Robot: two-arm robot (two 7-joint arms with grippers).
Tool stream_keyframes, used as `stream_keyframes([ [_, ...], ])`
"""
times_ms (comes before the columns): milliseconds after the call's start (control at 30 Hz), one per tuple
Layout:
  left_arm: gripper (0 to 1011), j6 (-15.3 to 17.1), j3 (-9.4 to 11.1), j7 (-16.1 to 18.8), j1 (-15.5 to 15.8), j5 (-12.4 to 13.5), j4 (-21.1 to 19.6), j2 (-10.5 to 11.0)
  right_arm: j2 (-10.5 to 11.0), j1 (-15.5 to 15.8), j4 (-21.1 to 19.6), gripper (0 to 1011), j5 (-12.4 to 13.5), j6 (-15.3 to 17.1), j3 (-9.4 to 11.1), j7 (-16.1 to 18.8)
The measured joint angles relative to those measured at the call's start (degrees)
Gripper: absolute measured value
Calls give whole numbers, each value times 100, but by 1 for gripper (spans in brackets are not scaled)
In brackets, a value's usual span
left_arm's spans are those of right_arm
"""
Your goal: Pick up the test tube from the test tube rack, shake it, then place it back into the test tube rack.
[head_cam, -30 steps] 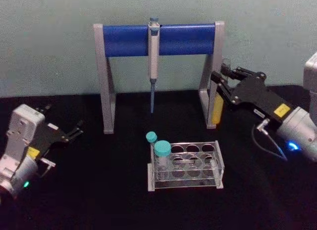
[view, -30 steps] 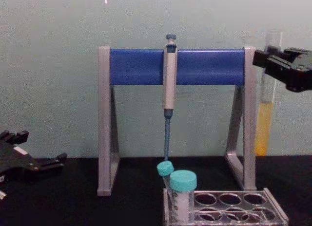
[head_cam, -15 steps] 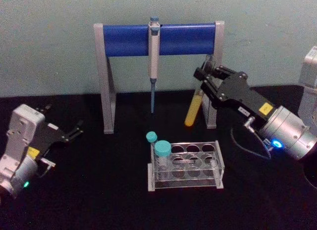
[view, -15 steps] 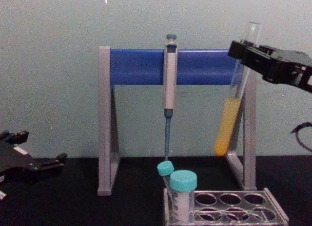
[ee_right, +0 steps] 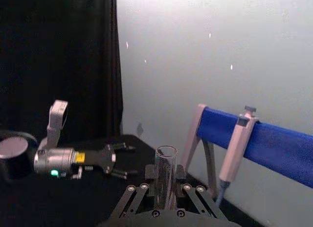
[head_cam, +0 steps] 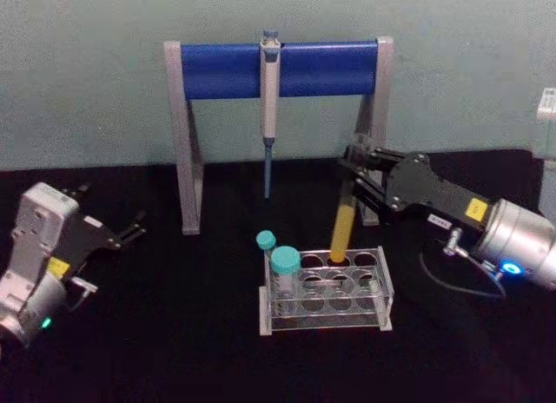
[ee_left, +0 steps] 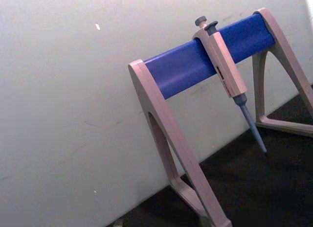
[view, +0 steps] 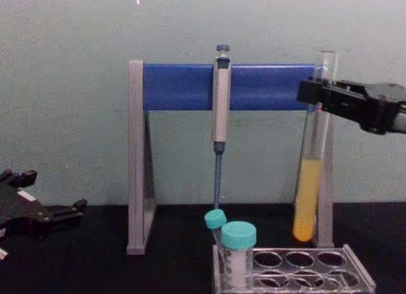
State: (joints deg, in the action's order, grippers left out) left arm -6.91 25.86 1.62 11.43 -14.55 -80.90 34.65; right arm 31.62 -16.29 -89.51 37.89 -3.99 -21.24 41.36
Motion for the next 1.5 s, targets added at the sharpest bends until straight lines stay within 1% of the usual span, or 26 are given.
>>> stream_keyframes([
  [67,1001,0,0,0,0,0,0,0,110,33,-58,235,-56,14,11,-115],
  [100,1001,0,0,0,0,0,0,0,110,33,-58,235,-56,14,11,-115],
  [167,1001,0,0,0,0,0,0,0,177,74,-111,235,-178,-16,46,-386],
  [267,1001,0,0,0,0,0,0,0,164,111,-145,235,-329,-96,81,-643],
  [300,1001,0,0,0,0,0,0,0,124,135,-166,235,-466,-174,107,-830],
  [400,1001,0,0,0,0,0,0,0,10,174,-187,235,-693,-307,146,-1123],
  [433,1001,0,0,0,0,0,0,0,-71,193,-196,235,-859,-392,158,-1305],
  [533,1001,0,0,0,0,0,0,0,-205,200,-193,235,-1054,-501,171,-1506],
  [567,1001,0,0,0,0,0,0,0,-286,198,-175,235,-1147,-559,171,-1586],
  [600,1001,0,0,0,0,0,0,0,-322,194,-164,235,-1183,-586,171,-1613],
  [633,1002,0,0,0,0,0,0,0,-401,178,-134,235,-1225,-627,164,-1627],
  [667,1001,0,0,0,0,0,0,0,-401,178,-134,235,-1225,-627,164,-1627],
  [767,1001,0,0,0,0,0,0,0,-553,129,-28,235,-1173,-679,141,-1485],
  [800,1001,0,0,0,0,0,0,0,-604,108,28,235,-1066,-692,139,-1343],
  [867,1001,0,0,0,0,0,0,0,-648,90,79,235,-929,-702,139,-1175],
  [1000,1001,0,0,0,0,0,0,0,-689,52,162,235,-628,-698,130,-818],
  [1033,1001,0,0,0,0,0,0,0,-671,43,174,235,-519,-685,117,-682],
  [1100,1001,0,0,0,0,0,0,0,-636,39,176,235,-434,-671,102,-559],
  [1133,1001,0,0,0,0,0,0,0,-591,38,176,235,-354,-651,78,-445],
  [1200,1001,0,0,0,0,0,0,0,-535,38,166,235,-290,-623,53,-342],
  [1233,1001,0,0,0,0,0,0,0,-467,43,146,235,-247,-590,30,-273],
  [1333,1001,0,0,0,0,0,0,0,-367,67,114,235,-210,-534,7,-223],
  [1367,1001,0,0,0,0,0,0,0,-302,86,93,235,-204,-504,1,-221],
  [1500,1001,0,0,0,0,0,0,0,-195,144,71,235,-198,-481,20,-307],
])
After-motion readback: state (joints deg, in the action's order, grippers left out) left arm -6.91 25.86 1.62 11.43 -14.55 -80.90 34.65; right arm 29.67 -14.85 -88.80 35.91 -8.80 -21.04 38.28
